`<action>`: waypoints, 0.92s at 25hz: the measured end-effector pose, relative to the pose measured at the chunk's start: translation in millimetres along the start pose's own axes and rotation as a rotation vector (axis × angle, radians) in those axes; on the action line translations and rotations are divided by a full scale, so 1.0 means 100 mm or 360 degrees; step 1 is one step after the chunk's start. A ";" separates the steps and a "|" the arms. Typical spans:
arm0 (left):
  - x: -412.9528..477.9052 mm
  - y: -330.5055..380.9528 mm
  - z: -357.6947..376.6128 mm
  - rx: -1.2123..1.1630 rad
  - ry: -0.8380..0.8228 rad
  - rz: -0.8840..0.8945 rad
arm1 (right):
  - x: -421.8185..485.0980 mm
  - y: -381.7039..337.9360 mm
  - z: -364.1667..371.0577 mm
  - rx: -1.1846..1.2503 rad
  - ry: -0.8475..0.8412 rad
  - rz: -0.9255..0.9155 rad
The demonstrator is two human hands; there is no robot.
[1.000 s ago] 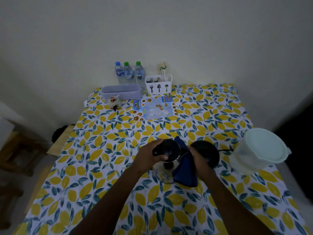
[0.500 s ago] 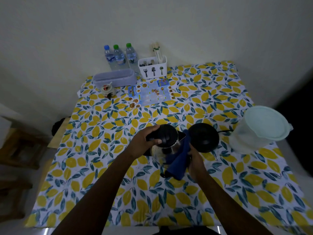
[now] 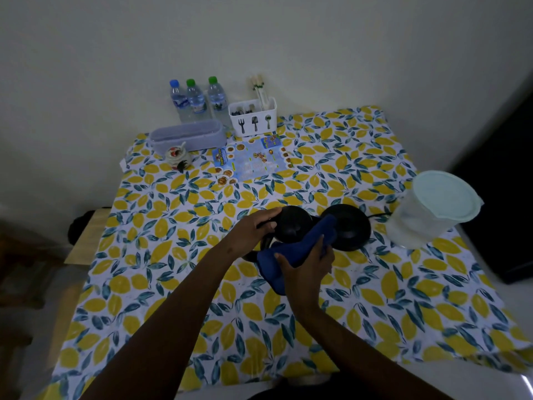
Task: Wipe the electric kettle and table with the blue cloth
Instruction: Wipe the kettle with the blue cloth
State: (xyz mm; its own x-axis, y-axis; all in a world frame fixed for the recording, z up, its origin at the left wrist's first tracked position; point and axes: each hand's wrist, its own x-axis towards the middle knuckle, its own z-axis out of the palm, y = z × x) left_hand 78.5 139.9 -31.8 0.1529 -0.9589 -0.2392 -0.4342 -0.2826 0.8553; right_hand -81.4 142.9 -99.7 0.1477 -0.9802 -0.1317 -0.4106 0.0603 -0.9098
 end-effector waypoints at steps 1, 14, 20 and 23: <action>0.00 -0.01 -0.01 0.0024 -0.0010 0.0021 | -0.02 -0.01 0.06 -0.0031 0.0064 0.0025; 0.01 -0.07 -0.05 0.0104 -0.0092 0.0156 | 0.02 -0.23 0.27 -0.0203 0.0398 0.0007; 0.00 -0.09 -0.03 0.0073 -0.0050 0.0136 | -0.04 0.15 0.26 -0.0124 0.0278 0.0109; 0.01 -0.13 0.01 0.0066 0.0008 0.0119 | -0.07 0.37 0.24 0.0035 0.0114 0.0298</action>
State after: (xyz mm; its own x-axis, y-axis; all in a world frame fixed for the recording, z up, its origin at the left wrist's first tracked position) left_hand 83.7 142.9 -43.7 0.1233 -0.9772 -0.1730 -0.4808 -0.2113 0.8510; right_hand -76.1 156.8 -142.2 0.0060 -0.9624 -0.2716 -0.4051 0.2459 -0.8806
